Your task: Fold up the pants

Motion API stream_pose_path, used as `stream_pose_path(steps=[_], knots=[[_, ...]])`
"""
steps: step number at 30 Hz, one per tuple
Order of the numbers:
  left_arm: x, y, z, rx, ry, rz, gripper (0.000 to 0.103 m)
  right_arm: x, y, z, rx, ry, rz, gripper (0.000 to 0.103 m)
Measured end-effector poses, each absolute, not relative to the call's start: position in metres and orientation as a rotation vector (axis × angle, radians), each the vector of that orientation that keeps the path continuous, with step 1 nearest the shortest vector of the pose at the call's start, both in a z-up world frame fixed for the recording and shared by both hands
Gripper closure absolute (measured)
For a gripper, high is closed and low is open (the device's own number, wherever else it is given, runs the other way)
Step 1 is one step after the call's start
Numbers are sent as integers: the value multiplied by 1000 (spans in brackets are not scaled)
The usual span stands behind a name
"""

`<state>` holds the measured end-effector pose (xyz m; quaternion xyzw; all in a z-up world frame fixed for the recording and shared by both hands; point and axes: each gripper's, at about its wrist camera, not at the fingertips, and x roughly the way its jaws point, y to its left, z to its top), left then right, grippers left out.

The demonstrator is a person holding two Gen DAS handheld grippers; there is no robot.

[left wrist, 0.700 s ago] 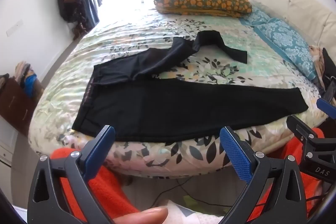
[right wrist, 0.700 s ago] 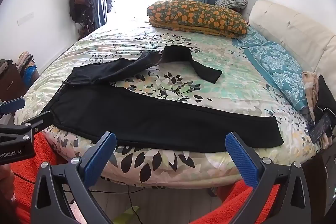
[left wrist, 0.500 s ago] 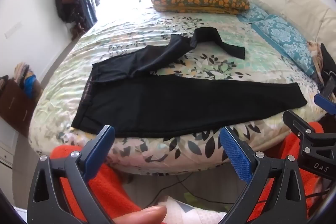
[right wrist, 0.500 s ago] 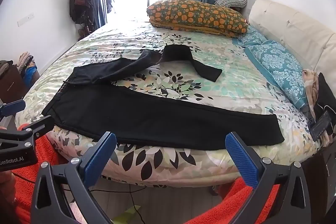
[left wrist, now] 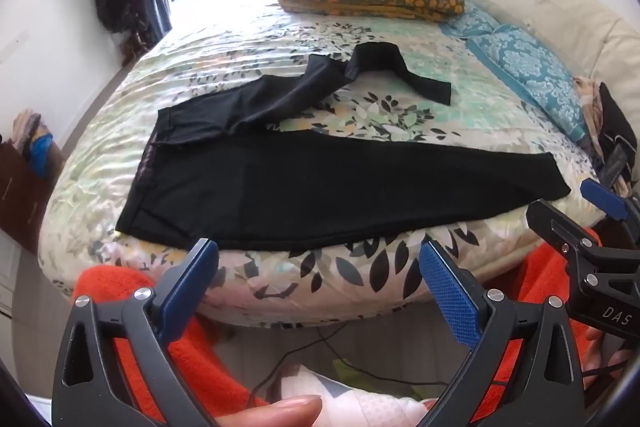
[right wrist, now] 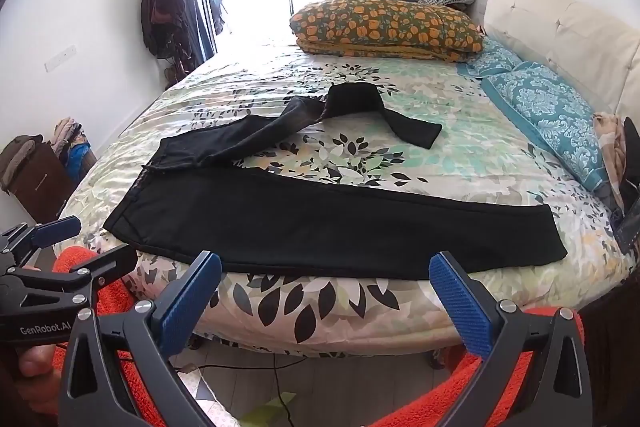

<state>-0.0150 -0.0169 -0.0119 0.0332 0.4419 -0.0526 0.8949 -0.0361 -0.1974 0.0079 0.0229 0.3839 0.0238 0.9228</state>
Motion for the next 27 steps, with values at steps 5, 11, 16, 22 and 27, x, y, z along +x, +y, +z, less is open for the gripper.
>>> stream_pose_path(steps=[5, 11, 16, 22, 27], knots=[[-15, -20, -16, 77, 937, -116, 2, -35, -200, 4, 53, 803, 42, 0], [-13, -13, -20, 73, 952, -85, 2, -33, -196, -1, 33, 818, 50, 0], [-13, -11, -20, 64, 957, -85, 2, -34, -194, -3, 26, 821, 54, 0], [-12, -14, -21, 67, 965, -98, 2, -33, -195, -4, 29, 828, 48, 0], [-12, -15, -21, 68, 966, -93, 2, -32, -196, -5, 31, 828, 47, 0]])
